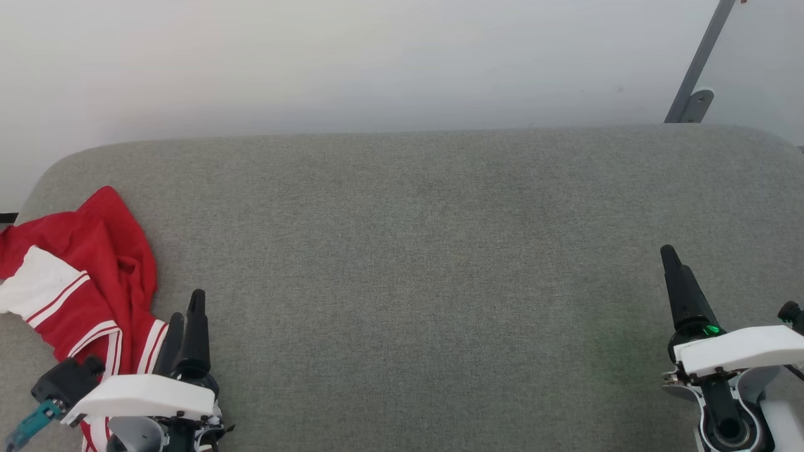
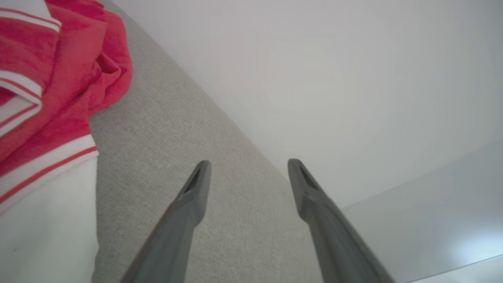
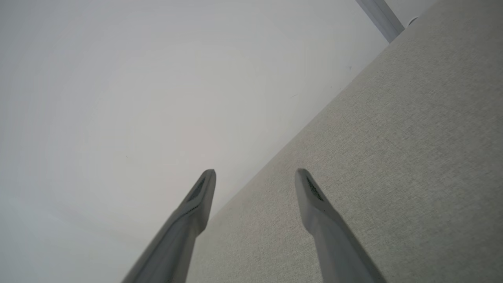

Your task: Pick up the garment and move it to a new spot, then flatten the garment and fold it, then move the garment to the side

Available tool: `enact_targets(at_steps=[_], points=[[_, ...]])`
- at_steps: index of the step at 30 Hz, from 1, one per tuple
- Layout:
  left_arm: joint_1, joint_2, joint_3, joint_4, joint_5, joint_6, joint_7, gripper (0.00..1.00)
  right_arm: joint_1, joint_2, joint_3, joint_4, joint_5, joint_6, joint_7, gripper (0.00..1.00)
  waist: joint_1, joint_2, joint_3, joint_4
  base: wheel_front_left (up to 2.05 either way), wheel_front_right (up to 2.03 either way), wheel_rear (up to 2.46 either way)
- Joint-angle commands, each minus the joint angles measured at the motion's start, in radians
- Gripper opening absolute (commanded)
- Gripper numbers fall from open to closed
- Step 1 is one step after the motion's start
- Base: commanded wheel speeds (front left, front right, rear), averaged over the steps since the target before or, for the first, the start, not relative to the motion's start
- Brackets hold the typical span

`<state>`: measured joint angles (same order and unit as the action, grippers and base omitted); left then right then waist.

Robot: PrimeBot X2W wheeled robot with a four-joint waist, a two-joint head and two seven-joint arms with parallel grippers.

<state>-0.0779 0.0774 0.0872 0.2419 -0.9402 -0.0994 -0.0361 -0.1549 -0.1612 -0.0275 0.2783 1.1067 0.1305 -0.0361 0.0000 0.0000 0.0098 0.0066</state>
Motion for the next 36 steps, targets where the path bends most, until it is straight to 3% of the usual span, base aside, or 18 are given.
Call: enact_targets(at_steps=[1, 17, 36], points=[[-0.01, 0.017, -0.009, -0.018, 0.053, 0.01, -0.014, 1.0, -0.028, -0.01, 0.002, -0.008, -0.05, 0.0, -0.013, 1.0, 0.0, 0.0, 0.0, 0.0, 0.0, 0.0, 0.0], [-0.005, 0.05, -0.06, -0.04, 0.256, 0.063, -0.064, 1.0, -0.055, -0.04, 0.025, 0.006, -0.343, 0.0, -0.064, 1.0, 0.0, 0.0, 0.005, 0.003, 0.0, 0.0, 0.0], [-0.001, 0.071, -0.094, -0.044, 0.454, 0.1, -0.117, 1.0, -0.077, -0.067, 0.036, 0.018, -0.56, 0.0, -0.118, 1.0, 0.0, 0.0, 0.006, 0.005, 0.0, 0.0, 0.0]])
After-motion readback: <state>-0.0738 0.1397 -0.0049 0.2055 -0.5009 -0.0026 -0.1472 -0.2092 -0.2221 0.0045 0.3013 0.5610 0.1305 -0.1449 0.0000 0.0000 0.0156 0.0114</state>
